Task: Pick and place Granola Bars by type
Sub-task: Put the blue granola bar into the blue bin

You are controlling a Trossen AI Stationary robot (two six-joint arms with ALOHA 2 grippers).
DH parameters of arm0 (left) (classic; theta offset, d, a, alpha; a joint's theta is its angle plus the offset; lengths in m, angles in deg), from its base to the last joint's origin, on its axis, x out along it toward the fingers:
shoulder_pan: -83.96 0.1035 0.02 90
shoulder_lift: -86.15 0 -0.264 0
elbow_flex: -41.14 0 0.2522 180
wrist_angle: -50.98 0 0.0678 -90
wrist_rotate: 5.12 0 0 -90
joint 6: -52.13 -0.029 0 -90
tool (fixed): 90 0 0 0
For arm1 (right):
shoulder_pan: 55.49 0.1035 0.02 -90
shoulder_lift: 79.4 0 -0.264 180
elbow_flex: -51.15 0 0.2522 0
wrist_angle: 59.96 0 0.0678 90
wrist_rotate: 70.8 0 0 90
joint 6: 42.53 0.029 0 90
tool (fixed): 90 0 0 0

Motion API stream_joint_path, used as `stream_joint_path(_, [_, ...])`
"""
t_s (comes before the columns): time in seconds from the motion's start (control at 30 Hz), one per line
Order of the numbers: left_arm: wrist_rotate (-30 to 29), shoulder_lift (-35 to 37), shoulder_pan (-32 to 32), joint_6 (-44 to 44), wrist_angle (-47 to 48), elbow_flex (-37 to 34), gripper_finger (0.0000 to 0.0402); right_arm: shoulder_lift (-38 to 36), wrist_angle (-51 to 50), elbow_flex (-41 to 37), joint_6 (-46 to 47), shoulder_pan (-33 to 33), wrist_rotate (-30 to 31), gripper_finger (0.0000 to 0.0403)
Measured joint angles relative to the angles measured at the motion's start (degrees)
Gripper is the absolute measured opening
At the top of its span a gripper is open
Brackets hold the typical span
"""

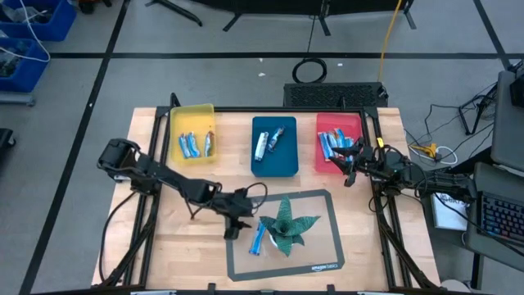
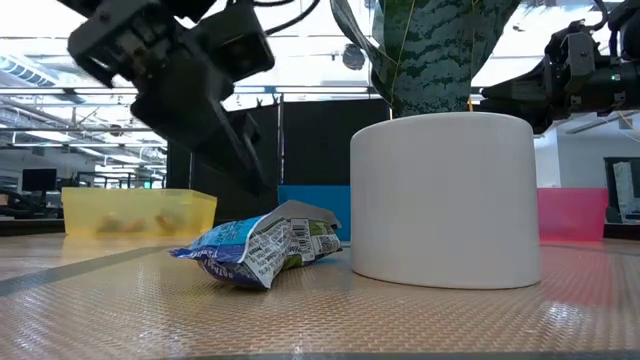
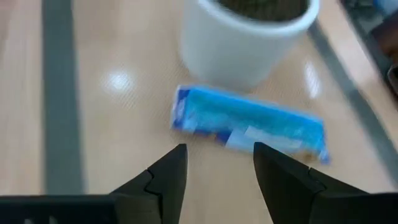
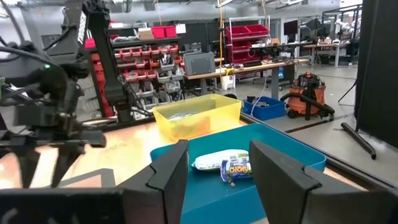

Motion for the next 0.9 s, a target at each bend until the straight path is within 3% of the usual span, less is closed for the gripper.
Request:
stream_joint_path(0.27, [1.3,-4.0,-3.3,6.0,-6.9,0.0,0.0175,0.6,0.1,0.0,0.0,0.0,0.0,0.0160])
stream_joint_path(0.57, [7.5,-4.6,-1.0,35.5,-10.7,0.0,0.0172,0.7,0.1,0.0,0.0,0.0,0.0,0.0160])
stream_joint_path(0.9, [7.0,-4.5,0.2,43.0,-8.1,0.0,0.0172,0.8,0.1,0.0,0.0,0.0,0.0,0.0160])
